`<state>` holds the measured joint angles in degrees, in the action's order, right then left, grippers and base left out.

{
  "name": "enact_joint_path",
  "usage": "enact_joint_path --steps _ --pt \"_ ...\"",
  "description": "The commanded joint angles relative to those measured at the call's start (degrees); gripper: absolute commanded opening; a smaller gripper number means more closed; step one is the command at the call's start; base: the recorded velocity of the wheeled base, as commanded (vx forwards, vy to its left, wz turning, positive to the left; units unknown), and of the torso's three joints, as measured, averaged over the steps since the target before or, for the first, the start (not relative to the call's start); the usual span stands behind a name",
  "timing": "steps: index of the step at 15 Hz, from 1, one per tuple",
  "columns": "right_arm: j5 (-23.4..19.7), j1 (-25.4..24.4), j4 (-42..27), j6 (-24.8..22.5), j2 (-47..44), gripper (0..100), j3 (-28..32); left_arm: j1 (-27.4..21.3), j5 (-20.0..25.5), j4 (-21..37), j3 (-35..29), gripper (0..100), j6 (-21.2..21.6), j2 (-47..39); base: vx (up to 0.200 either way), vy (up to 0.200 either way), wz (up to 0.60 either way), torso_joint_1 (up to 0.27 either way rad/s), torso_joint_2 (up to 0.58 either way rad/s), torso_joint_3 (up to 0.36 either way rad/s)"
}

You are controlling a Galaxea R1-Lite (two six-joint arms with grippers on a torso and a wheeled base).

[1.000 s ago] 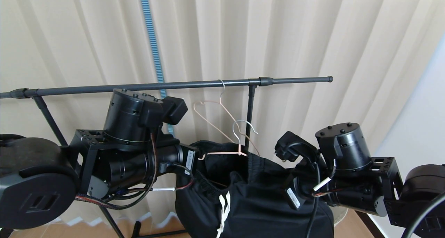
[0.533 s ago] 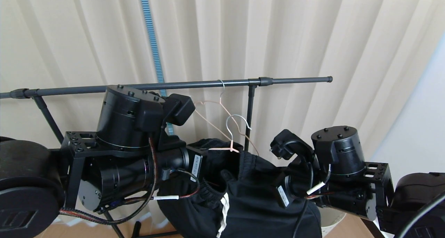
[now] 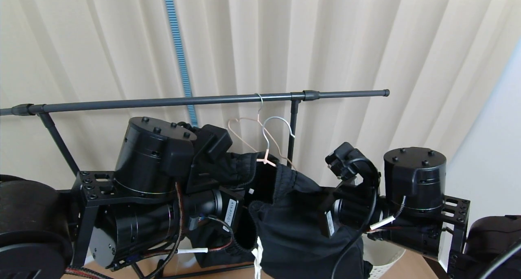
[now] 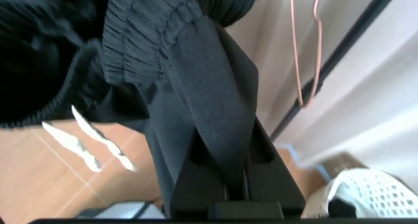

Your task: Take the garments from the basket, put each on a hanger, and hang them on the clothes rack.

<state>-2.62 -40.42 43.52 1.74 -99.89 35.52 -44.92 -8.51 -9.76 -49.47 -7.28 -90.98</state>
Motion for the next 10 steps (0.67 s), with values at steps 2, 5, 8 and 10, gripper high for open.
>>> enact_joint_path --steps 2,5,8,10 --pt "-2.0 0.1 3.7 0.0 1.1 0 -2.7 0.3 -0.1 -0.1 -0.1 0 -0.3 -0.6 0.000 0.000 0.00 0.000 0.00 0.000" --pt "-5.3 0.2 5.1 0.0 2.7 0 -4.2 0.3 -0.1 -2.5 -0.3 0 -1.8 -2.2 0.000 0.000 0.00 0.000 0.00 0.000" --pt "-6.1 0.2 5.2 -0.1 3.5 0 -4.7 0.1 -1.5 -5.1 0.2 100 -1.7 -3.0 0.000 0.000 0.00 0.000 0.00 0.000" --pt "-6.1 0.3 5.2 -0.1 3.4 0 -4.7 -0.1 -1.7 -5.1 0.5 100 -1.8 -2.4 0.000 0.000 0.00 0.000 0.00 0.000"
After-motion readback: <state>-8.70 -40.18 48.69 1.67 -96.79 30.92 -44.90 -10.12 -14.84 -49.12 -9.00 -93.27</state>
